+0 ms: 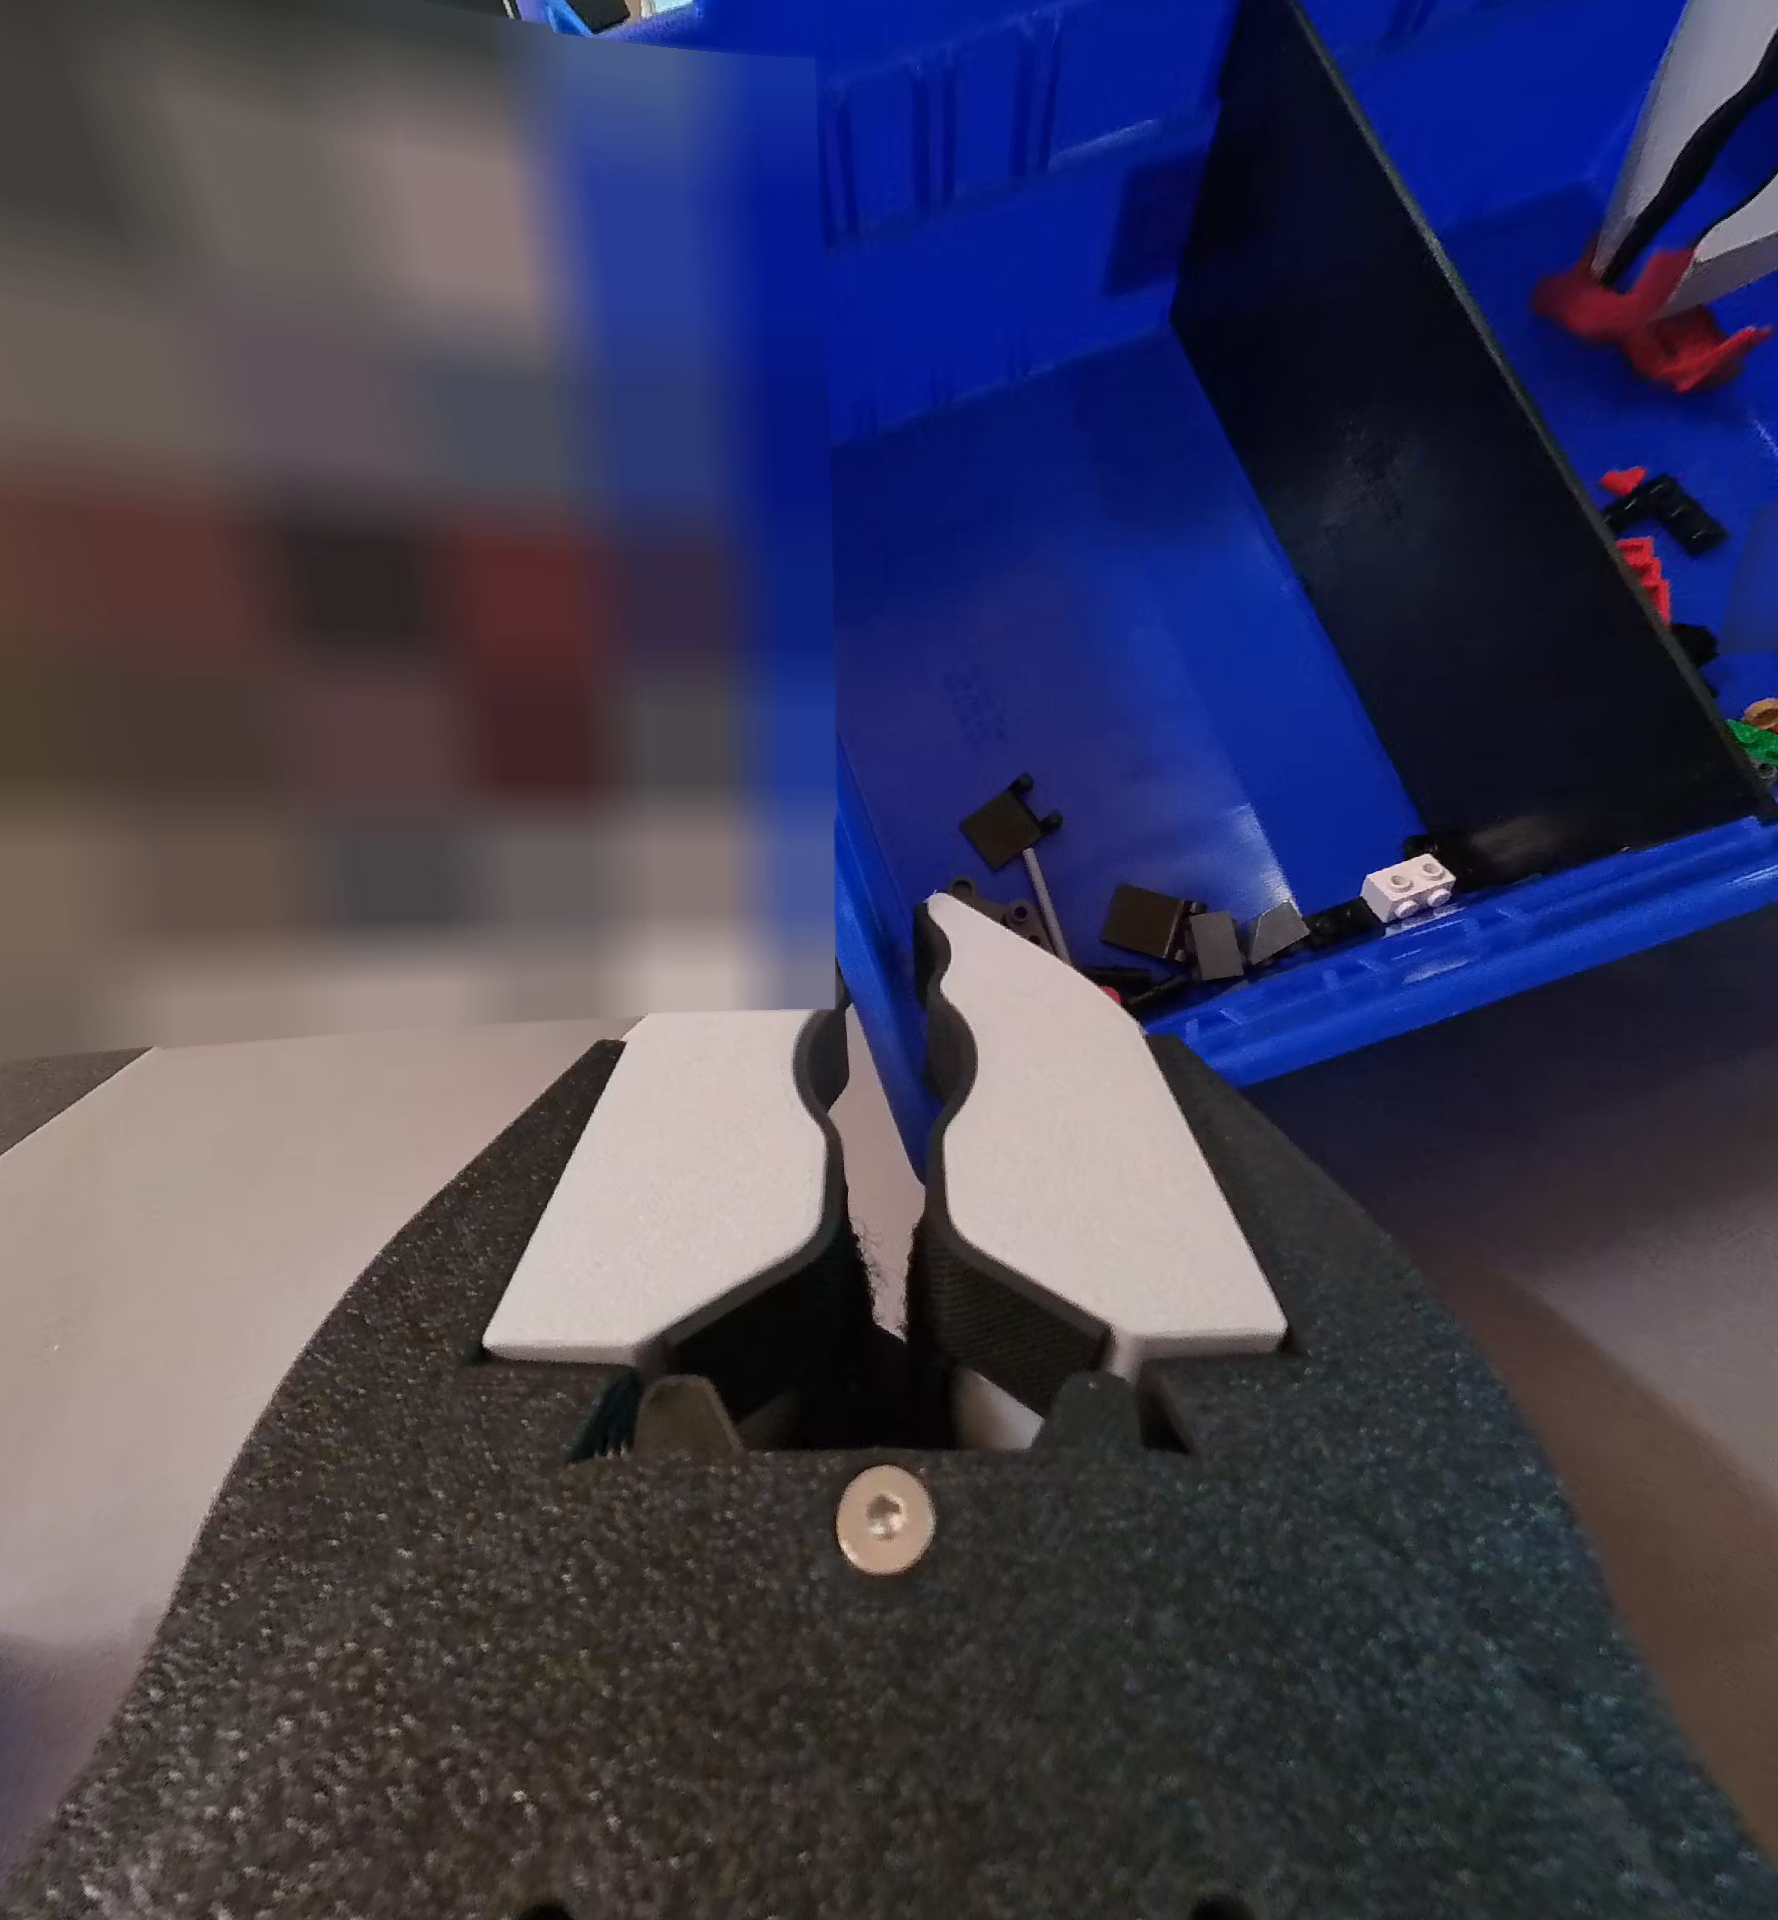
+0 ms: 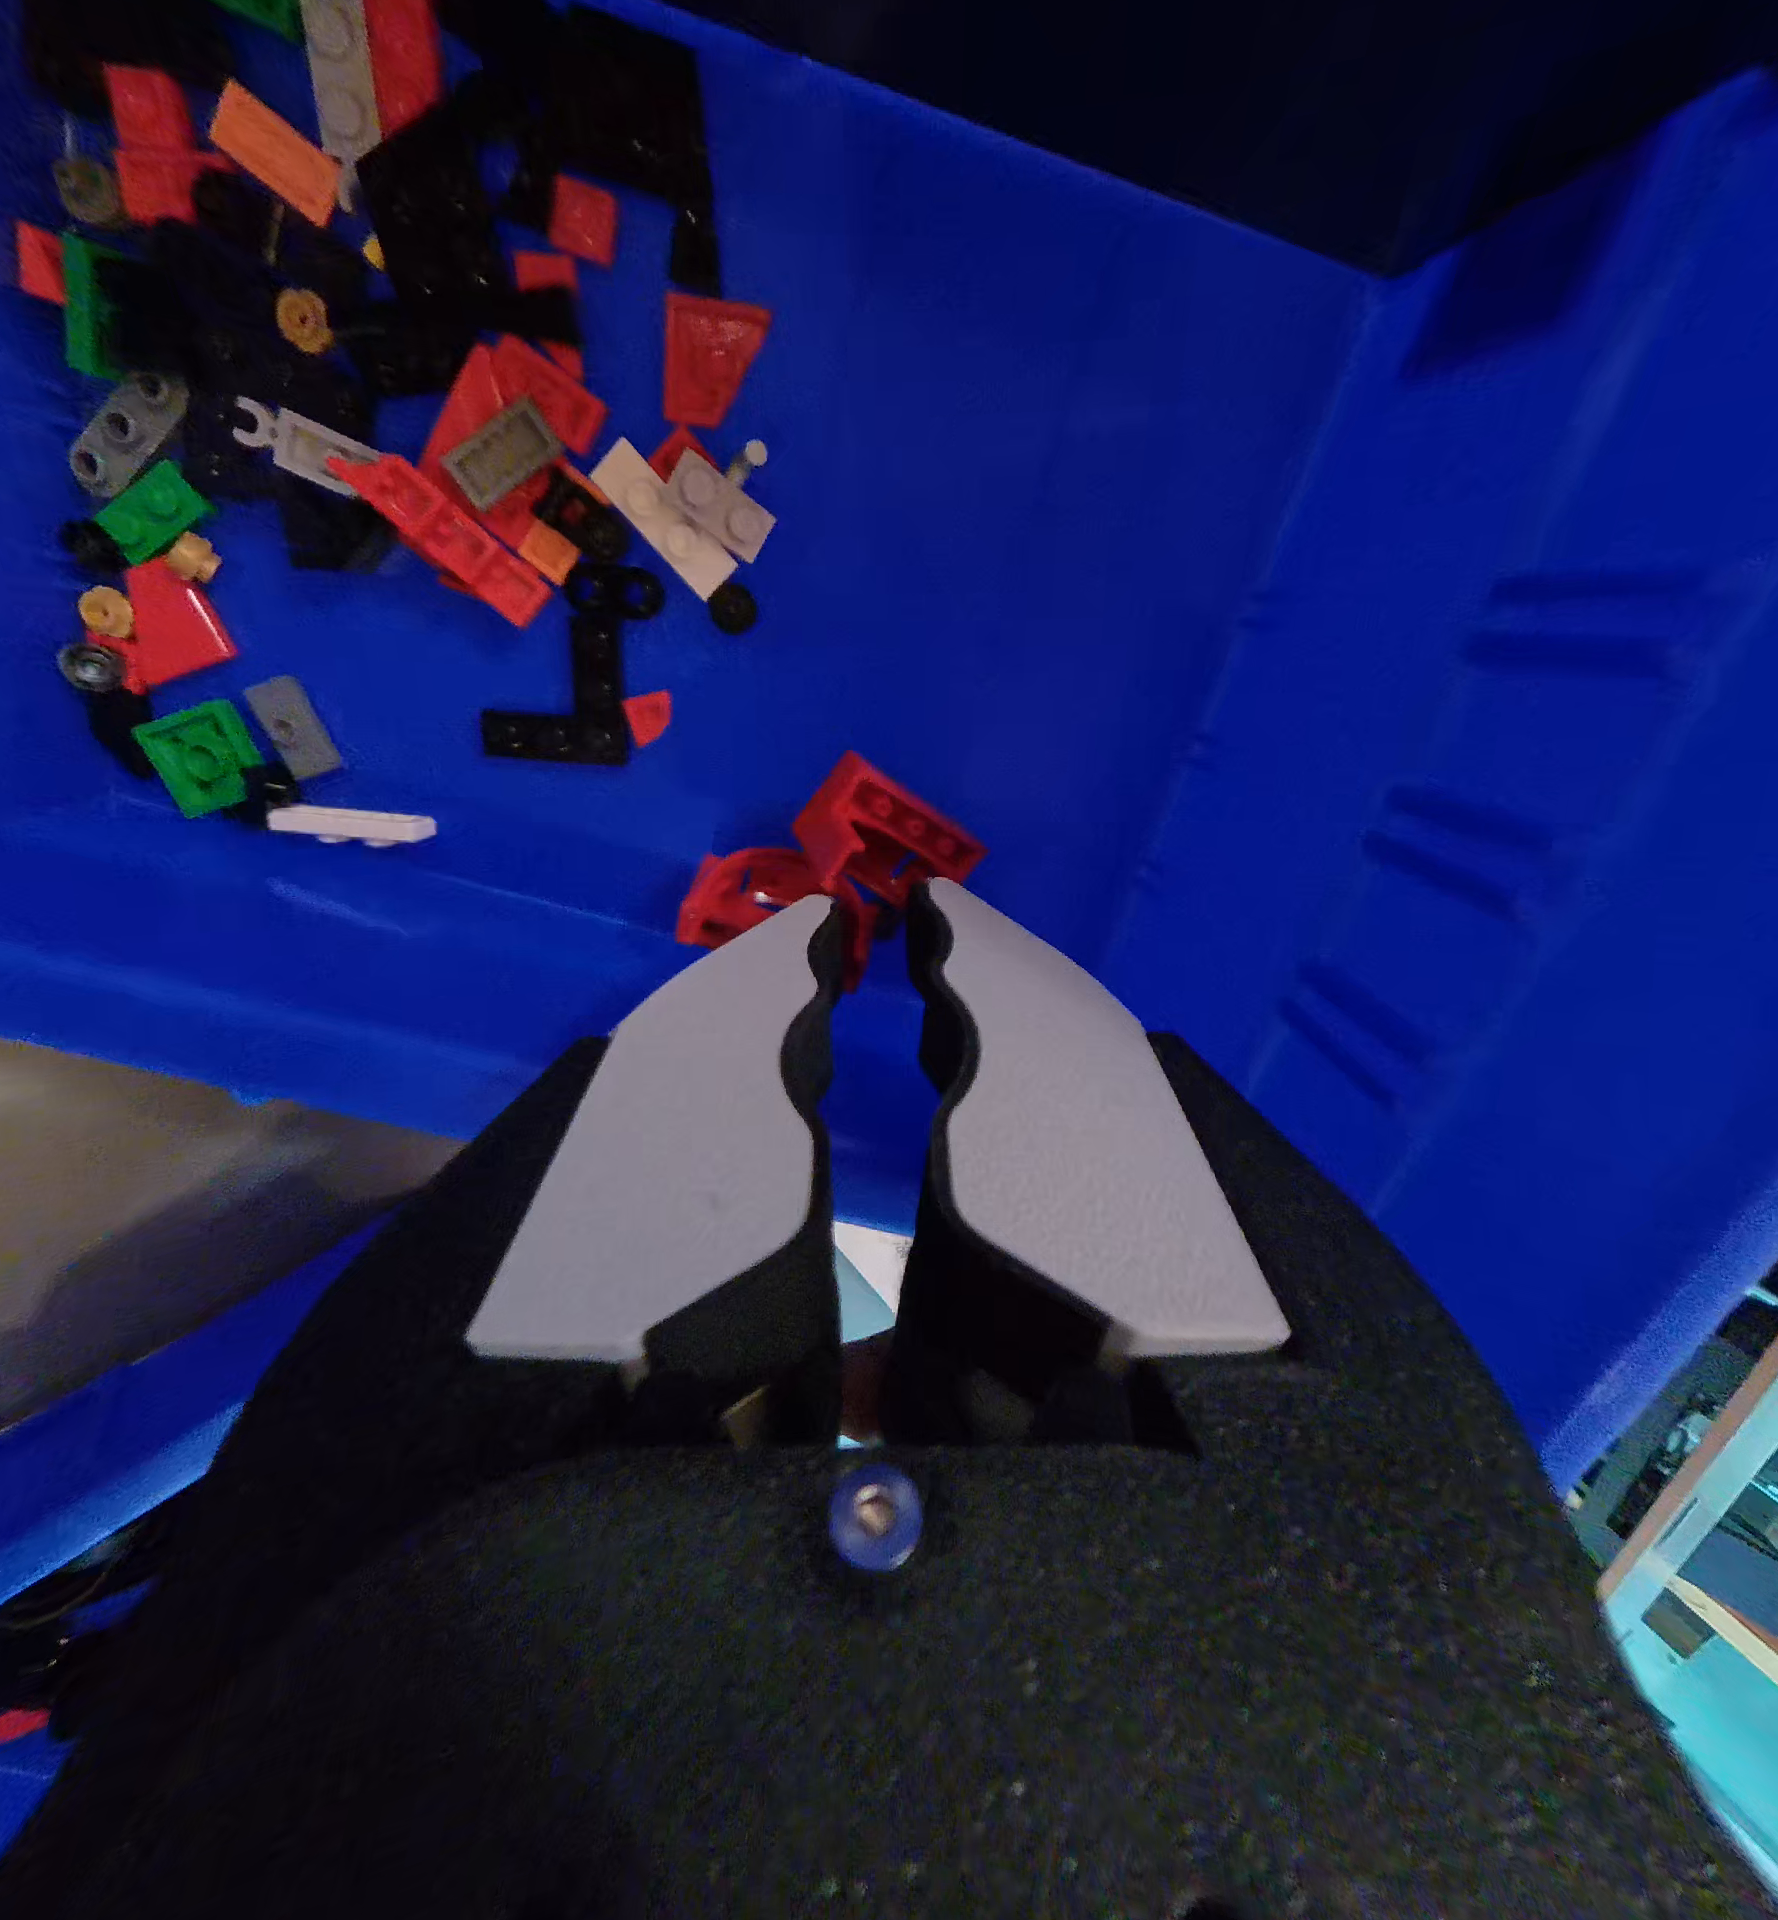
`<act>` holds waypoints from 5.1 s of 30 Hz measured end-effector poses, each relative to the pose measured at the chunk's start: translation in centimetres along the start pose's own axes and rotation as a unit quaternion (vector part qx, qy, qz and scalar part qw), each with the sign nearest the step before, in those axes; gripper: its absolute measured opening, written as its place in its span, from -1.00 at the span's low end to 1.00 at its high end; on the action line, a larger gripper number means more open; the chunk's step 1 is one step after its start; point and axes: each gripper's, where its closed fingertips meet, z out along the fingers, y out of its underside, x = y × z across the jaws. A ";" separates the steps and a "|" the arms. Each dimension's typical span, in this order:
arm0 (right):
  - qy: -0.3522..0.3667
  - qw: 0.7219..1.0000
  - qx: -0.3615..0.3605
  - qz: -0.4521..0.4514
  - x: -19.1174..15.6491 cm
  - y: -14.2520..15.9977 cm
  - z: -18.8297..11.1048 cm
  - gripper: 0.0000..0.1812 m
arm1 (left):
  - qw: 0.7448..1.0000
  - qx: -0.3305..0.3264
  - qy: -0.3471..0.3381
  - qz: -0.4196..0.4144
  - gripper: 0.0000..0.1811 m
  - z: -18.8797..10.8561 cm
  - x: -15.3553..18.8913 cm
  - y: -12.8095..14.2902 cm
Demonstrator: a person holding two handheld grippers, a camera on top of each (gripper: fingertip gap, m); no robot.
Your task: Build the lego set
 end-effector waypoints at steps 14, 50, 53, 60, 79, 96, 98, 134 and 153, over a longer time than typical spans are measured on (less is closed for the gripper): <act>-0.081 0.992 0.096 -0.010 -3.1 -4.4 -1.9 -0.78 | 1.000 -0.002 0.000 -0.005 -0.90 0.1 0.0 0.0; -0.178 0.945 0.237 -0.136 -5.4 -16.3 -6.3 -0.68 | 1.000 0.008 0.007 -0.025 -0.90 0.1 0.0 -0.1; -0.243 0.903 0.229 -0.271 -7.4 -17.9 -5.9 -0.54 | 0.999 0.011 0.008 -0.030 -0.90 0.2 0.0 -0.1; -0.274 0.870 0.139 -0.386 -7.7 -19.7 0.5 -0.59 | 0.999 0.014 0.010 -0.031 -0.90 0.1 0.1 -0.1; -0.077 0.942 0.134 -0.298 1.1 -18.9 0.6 -0.87 | 0.998 0.010 0.010 -0.059 -0.92 0.5 -0.1 -0.3; -0.092 0.951 0.287 -0.067 0.5 -11.0 -8.2 -0.67 | 0.999 0.014 0.001 -0.053 -0.92 0.3 0.0 -0.2; -0.136 0.948 0.284 -0.050 -2.3 -10.1 -8.7 -0.64 | 0.999 0.013 -0.001 -0.053 -0.93 0.4 -0.1 -0.2; 0.082 0.862 0.109 0.489 -16.7 24.6 -16.1 -0.34 | 0.974 0.223 0.030 0.010 -0.48 -6.1 6.7 -13.9; -0.097 0.939 0.025 0.330 -22.0 21.0 -9.2 -0.87 | 0.881 0.095 0.379 0.266 -0.65 -3.7 40.1 -7.8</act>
